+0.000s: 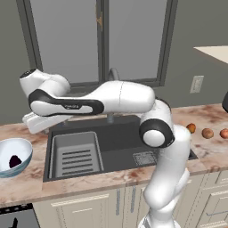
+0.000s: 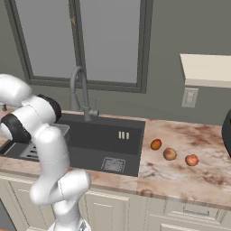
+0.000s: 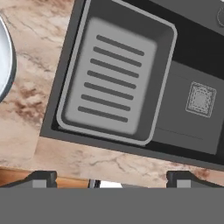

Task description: There is a mixed pile of frozen fruits and vegetables on the counter. Locate all the frozen vegetables and place the items in a bowl on the counter. Take all the frozen fruits and defrost them in a running sink.

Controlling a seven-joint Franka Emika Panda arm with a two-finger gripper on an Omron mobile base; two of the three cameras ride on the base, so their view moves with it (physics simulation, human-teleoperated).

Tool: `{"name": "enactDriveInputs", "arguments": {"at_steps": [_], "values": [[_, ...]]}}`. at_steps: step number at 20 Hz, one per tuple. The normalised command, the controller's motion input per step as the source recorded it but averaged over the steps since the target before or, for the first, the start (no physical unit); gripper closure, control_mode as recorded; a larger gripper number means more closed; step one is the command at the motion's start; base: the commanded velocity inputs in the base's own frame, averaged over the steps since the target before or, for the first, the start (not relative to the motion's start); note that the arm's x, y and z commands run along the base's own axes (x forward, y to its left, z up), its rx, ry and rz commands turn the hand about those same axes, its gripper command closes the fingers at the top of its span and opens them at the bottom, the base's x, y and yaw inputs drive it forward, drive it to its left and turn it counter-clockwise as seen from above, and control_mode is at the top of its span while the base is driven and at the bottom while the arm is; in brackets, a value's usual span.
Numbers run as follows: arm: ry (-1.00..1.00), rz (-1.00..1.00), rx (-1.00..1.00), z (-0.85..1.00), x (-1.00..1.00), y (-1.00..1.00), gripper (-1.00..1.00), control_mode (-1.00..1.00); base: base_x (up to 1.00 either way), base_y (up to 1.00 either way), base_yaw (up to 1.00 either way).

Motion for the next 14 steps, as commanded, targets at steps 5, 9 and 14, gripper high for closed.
{"name": "enactDriveInputs", "arguments": {"at_steps": [5, 9, 14], "values": [[-0.08, -0.01, 0.14, 0.00, -0.28, -1.00, -1.00, -1.00, 0.00, 0.00, 0.00], [-0.06, 0.00, 0.21, 0.04, -0.17, -0.93, -1.00, -1.00, 0.00, 0.00, 0.00], [-0.01, 0.06, 0.21, 0.00, -0.35, -0.79, -1.00, -1.00, 0.00, 0.00, 0.00]]}}
